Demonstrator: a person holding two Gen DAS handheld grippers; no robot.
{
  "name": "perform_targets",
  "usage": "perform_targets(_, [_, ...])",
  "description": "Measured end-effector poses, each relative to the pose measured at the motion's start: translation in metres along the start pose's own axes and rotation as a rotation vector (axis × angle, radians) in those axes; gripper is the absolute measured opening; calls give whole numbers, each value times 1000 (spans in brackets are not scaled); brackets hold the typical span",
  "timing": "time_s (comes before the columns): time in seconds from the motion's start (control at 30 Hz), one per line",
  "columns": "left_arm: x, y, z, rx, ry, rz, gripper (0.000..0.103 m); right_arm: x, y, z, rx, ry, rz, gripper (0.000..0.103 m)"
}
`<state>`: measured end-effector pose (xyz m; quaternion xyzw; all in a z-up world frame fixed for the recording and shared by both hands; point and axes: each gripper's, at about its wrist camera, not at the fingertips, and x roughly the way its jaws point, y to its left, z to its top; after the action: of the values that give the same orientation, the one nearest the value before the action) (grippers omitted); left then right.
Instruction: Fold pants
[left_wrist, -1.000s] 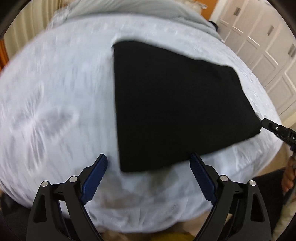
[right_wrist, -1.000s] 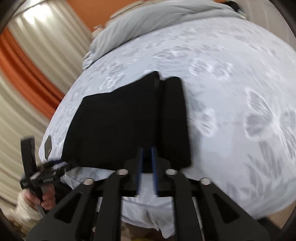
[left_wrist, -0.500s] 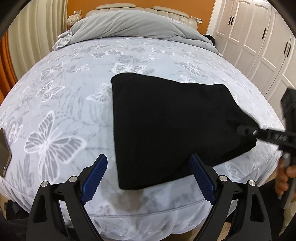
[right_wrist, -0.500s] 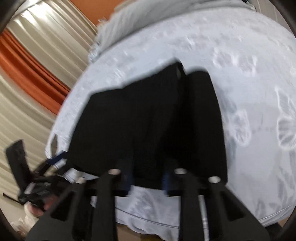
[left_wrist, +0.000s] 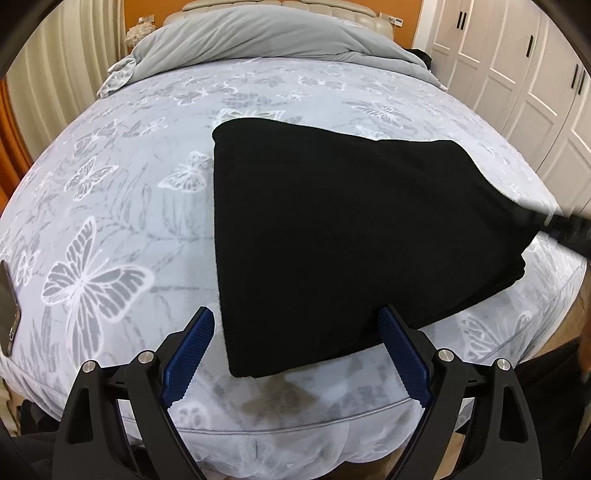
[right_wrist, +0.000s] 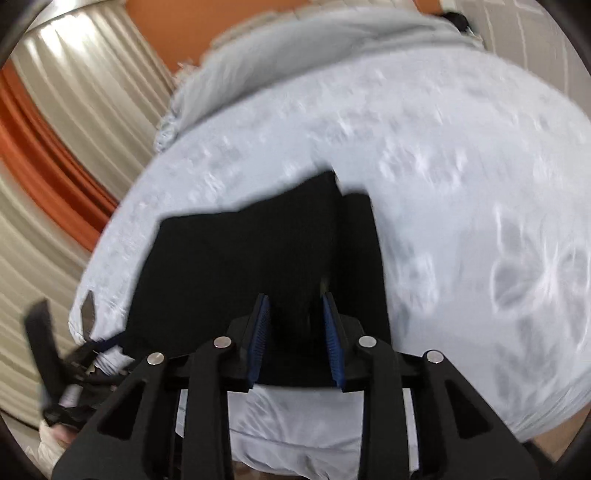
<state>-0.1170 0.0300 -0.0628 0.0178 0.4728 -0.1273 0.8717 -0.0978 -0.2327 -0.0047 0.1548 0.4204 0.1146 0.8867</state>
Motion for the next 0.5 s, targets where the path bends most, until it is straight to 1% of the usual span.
perform_targets(0.03, [0,0,0,-1,0,0,88,3,3,6,-11,-4,-2,56])
perform_targets(0.07, [1,1,0,-3,1,2,88,12,7,18,-40,-1,-7,66])
perform_targets(0.1, [1,0,0,-4,2,3,88,22,5,27,-58,7,-23,72])
perform_targets(0.13, [1,-1,-1,-3,1,6,88,38,7,33,-69,32,-67,72])
perform_targets(0.17, [0,-2,-1,2,-2,11,88,53,6,39,-73,58,-92,72])
perform_targets(0.23, [1,-4,-1,10,-6,16,88,80,-1,48,-59,98,-104,72])
perform_targets(0.27, [1,-5,-1,14,-6,19,88,92,-2,47,-54,115,-111,66])
perform_targets(0.3, [1,-6,-2,16,-5,20,88,100,-4,44,-56,121,-143,47])
perform_targets(0.33, [2,-6,-2,22,-3,20,88,104,-3,42,-65,121,-155,34])
perform_targets(0.37, [2,-6,-2,24,-2,22,88,98,0,42,-65,98,-122,28])
perform_targets(0.4, [3,-6,-2,25,-1,24,88,87,2,43,-61,75,-85,17])
perform_targets(0.43, [3,-6,-2,22,0,18,88,67,6,43,-58,24,-55,17])
perform_targets(0.5, [5,-5,-1,18,7,10,88,42,7,41,-71,-31,-51,17])
